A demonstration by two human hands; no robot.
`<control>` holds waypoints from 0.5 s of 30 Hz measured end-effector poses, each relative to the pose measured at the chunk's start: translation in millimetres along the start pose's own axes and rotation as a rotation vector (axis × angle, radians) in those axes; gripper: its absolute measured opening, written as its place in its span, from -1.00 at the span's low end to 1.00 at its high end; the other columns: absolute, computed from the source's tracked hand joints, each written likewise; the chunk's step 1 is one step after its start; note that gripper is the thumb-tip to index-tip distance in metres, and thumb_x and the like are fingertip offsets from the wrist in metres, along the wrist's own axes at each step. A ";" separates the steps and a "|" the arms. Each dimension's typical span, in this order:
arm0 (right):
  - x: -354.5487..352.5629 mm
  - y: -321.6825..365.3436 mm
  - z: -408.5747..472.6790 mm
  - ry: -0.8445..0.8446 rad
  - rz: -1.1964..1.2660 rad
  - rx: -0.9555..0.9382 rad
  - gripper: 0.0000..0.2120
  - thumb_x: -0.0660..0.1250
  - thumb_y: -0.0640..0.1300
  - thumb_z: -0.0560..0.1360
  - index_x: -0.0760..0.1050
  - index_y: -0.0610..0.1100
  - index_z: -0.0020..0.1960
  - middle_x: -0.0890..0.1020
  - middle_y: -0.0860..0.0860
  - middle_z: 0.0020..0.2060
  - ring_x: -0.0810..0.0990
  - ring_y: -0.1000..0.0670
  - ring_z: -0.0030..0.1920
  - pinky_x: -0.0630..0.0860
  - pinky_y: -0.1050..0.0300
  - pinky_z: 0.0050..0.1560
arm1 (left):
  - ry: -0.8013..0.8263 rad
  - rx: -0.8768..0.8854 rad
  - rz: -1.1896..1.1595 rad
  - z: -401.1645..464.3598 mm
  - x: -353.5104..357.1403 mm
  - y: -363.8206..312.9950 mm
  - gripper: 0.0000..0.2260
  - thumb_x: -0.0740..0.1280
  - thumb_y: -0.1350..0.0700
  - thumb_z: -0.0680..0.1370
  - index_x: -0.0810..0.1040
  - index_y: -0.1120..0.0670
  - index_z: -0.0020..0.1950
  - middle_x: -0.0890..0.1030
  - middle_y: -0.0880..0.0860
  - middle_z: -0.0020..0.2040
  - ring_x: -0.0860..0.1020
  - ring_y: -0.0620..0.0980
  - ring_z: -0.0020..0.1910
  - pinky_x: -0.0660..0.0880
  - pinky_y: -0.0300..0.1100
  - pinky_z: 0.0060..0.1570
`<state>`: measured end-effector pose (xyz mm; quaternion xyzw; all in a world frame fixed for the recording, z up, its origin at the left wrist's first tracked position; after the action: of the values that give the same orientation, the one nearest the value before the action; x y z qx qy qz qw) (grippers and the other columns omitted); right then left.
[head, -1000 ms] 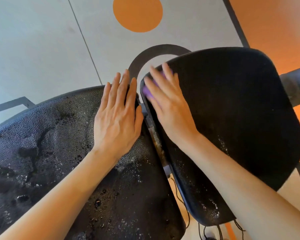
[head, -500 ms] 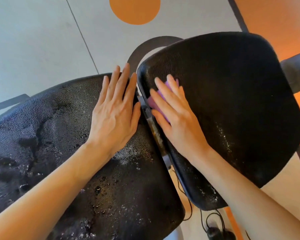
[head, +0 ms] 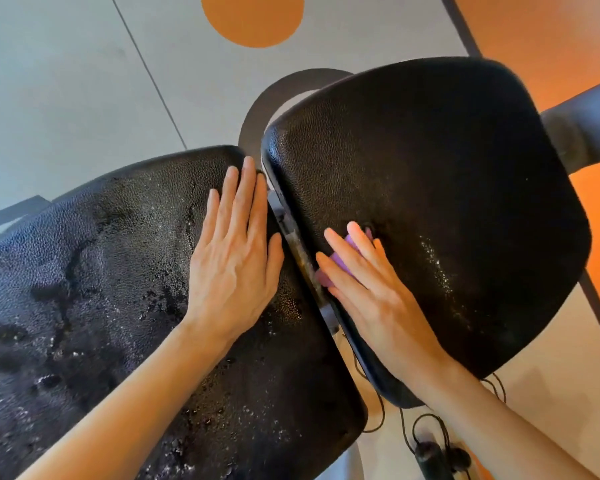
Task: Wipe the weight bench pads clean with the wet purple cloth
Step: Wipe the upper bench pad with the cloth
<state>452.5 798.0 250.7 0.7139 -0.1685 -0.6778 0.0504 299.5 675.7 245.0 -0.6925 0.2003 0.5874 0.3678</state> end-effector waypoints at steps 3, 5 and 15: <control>6.1 9.5 76.6 -0.122 -0.002 0.046 -0.60 0.21 -0.29 0.58 0.39 -0.22 0.41 0.31 -0.15 0.49 0.14 -0.18 0.54 0.08 -0.17 0.54 | 0.010 0.007 0.025 0.0 0.9 -0.4 -0.43 0.07 0.04 0.64 0.03 0.25 0.60 -0.02 0.19 0.63 -0.07 0.14 0.62 -0.09 0.03 0.59; 5.7 13.2 115.4 -0.176 -0.035 0.091 -0.54 0.25 -0.29 0.56 0.35 -0.22 0.45 0.30 -0.16 0.49 0.13 -0.20 0.54 0.04 -0.16 0.55 | 0.016 0.010 0.043 0.3 2.0 0.4 -0.43 0.06 0.03 0.65 0.02 0.24 0.60 -0.03 0.19 0.63 -0.08 0.14 0.62 -0.12 0.02 0.59; 1.5 2.9 78.9 -0.197 0.095 0.216 -0.61 0.18 -0.22 0.60 0.40 -0.28 0.40 0.37 -0.19 0.45 0.21 -0.20 0.52 0.19 -0.22 0.50 | -0.003 0.026 0.033 -1.0 1.6 0.8 -0.43 0.04 0.03 0.65 -0.02 0.23 0.60 -0.04 0.20 0.63 -0.09 0.14 0.61 -0.10 0.04 0.59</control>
<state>374.4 807.2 244.1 0.6365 -0.2781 -0.7193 -0.0116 300.0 674.7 243.3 -0.6836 0.2186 0.5917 0.3672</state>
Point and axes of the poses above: each hand's wrist, its own z-axis towards the middle knuckle, its own x-axis out of the palm, y = z × x, the point moved 2 cm from there along z, towards the middle knuckle
